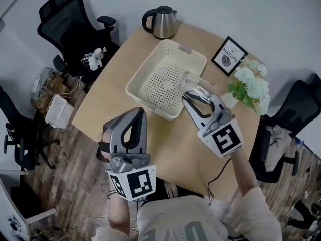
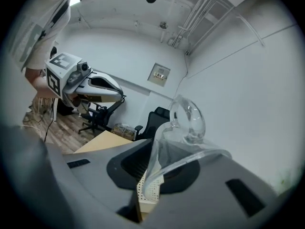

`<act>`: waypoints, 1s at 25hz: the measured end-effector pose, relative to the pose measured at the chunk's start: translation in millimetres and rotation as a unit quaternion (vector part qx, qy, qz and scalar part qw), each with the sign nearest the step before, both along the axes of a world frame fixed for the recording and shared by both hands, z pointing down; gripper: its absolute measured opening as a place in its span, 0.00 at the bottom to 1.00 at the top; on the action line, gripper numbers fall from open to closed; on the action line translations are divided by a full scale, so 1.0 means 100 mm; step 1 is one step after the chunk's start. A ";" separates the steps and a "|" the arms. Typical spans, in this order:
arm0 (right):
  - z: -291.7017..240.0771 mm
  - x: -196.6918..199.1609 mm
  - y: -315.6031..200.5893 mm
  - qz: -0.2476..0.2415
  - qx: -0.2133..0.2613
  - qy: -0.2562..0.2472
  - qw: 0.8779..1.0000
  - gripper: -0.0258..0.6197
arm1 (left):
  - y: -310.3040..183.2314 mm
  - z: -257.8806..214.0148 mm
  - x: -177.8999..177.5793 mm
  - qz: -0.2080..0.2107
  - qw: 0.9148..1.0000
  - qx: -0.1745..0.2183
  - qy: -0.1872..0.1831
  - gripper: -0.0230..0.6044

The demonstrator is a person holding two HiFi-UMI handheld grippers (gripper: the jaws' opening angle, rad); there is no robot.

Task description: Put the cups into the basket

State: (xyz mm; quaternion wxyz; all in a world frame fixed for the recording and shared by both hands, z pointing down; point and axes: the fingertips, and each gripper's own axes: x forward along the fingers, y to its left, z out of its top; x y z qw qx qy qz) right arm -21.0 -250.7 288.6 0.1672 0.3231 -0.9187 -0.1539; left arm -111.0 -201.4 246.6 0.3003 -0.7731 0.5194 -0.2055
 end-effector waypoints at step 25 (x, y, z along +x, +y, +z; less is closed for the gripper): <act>1.91 -0.40 -1.65 -0.128 -0.105 0.386 0.907 0.09 | -1.16 0.91 -0.26 0.002 0.996 -0.084 0.037 0.05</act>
